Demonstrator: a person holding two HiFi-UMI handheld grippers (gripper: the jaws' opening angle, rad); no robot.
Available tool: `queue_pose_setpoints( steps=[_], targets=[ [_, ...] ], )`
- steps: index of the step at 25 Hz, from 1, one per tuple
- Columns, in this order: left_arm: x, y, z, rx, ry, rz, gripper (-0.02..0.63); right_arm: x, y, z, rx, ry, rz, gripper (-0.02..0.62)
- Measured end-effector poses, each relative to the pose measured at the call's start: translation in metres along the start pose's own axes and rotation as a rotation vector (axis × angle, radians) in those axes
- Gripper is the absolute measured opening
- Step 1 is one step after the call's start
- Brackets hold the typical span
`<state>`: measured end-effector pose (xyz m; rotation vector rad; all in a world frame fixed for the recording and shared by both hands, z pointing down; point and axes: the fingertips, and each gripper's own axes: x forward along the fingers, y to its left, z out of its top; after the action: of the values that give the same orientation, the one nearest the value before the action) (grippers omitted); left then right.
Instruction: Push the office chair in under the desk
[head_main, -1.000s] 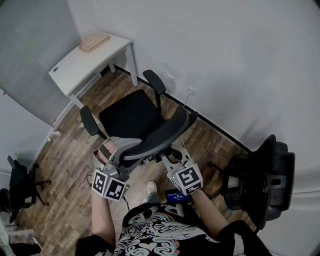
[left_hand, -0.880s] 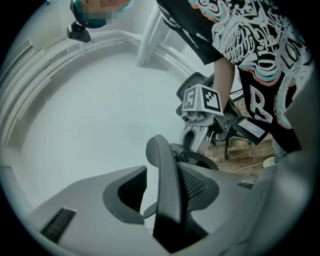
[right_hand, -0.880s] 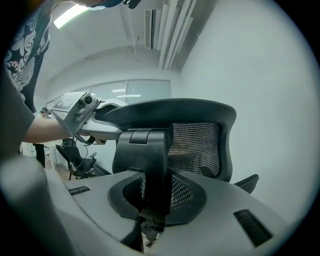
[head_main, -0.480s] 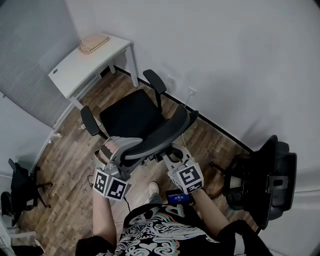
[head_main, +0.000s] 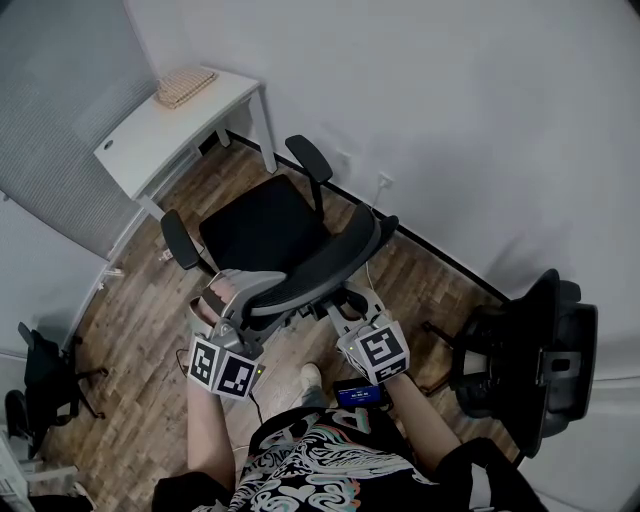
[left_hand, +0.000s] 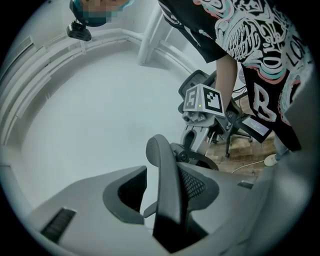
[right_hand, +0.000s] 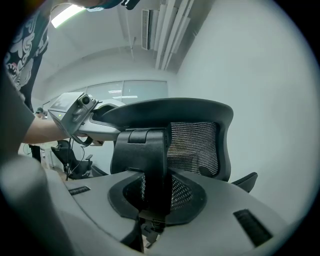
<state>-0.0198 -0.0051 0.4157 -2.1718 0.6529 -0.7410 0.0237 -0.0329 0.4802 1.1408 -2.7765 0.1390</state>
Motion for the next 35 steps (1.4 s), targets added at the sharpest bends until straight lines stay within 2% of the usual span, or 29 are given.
queue_pose_setpoints(
  steps=[35],
  targets=[
    [0.015, 0.032, -0.035, 0.005, -0.008, 0.008, 0.201, 0.045, -0.018, 0.009, 0.006, -0.024, 0.0, 0.057]
  ],
)
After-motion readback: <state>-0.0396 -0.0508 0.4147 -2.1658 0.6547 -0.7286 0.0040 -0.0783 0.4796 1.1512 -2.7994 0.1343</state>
